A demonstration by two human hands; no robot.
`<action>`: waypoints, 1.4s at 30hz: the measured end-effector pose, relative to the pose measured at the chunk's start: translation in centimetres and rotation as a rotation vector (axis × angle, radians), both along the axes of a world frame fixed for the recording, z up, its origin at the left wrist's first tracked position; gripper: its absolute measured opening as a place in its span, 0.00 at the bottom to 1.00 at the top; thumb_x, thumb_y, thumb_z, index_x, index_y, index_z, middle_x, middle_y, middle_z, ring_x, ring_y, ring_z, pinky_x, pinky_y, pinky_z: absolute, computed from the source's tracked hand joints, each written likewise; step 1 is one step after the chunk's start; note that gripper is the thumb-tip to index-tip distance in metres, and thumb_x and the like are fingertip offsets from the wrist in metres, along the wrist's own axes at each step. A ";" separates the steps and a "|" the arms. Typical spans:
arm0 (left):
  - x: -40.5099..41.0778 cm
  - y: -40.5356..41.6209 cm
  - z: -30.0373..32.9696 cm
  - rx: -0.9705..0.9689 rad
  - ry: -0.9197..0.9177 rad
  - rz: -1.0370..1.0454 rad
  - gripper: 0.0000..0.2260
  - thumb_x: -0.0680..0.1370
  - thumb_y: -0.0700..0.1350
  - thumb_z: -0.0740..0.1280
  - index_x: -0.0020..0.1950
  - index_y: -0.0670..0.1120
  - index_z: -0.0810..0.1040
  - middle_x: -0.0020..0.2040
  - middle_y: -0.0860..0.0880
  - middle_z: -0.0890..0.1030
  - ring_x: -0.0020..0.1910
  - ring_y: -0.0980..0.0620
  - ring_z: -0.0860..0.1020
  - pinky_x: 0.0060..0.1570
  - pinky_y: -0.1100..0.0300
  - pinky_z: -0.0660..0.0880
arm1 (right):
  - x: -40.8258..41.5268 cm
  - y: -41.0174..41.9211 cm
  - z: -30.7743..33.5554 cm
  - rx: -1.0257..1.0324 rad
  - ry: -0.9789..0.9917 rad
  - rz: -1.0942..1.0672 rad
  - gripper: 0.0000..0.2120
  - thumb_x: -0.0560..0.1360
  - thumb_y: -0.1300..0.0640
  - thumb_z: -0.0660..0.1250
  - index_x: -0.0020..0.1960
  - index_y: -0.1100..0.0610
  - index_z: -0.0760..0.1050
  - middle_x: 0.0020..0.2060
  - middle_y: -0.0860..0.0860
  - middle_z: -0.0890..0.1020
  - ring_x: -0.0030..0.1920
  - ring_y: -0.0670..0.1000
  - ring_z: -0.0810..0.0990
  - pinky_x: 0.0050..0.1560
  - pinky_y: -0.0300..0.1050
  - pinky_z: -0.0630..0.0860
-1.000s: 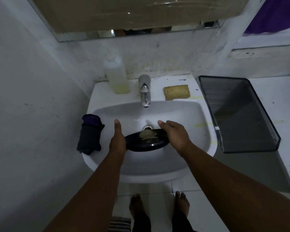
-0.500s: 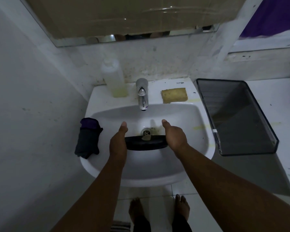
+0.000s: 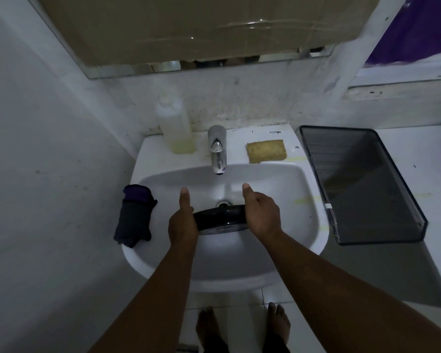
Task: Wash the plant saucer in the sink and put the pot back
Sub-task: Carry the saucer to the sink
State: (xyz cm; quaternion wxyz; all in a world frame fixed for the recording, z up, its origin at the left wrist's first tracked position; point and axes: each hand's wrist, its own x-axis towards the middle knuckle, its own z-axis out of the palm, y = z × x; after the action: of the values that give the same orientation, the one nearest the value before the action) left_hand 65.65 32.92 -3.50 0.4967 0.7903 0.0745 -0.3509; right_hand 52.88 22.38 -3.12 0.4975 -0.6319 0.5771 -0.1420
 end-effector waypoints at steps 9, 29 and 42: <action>-0.3 -1.0 0.5 0.056 -0.102 -0.135 0.25 0.81 0.69 0.53 0.35 0.52 0.68 0.38 0.56 0.71 0.39 0.54 0.71 0.45 0.56 0.67 | 0.1 -0.4 0.0 0.014 -0.043 -0.035 0.28 0.84 0.40 0.55 0.52 0.64 0.80 0.42 0.53 0.82 0.42 0.47 0.76 0.49 0.45 0.67; -0.5 -0.4 1.8 0.031 -0.111 -0.039 0.26 0.80 0.69 0.57 0.37 0.47 0.66 0.36 0.49 0.70 0.35 0.51 0.69 0.36 0.57 0.65 | 0.0 0.1 2.0 0.015 -0.143 0.028 0.24 0.80 0.30 0.55 0.30 0.40 0.71 0.35 0.41 0.75 0.43 0.44 0.75 0.51 0.42 0.70; 0.0 -1.0 3.2 0.054 -0.131 -0.110 0.30 0.81 0.69 0.55 0.40 0.43 0.75 0.43 0.47 0.78 0.45 0.47 0.76 0.50 0.52 0.70 | -0.3 0.2 3.0 0.063 -0.142 0.029 0.31 0.84 0.38 0.54 0.59 0.65 0.78 0.56 0.57 0.83 0.53 0.47 0.80 0.56 0.45 0.70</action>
State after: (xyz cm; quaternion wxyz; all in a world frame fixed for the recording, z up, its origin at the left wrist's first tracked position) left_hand 65.61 31.93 -0.27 0.4588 0.8277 0.0077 -0.3230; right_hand 52.55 22.55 -0.15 0.5589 -0.6124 0.5355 -0.1610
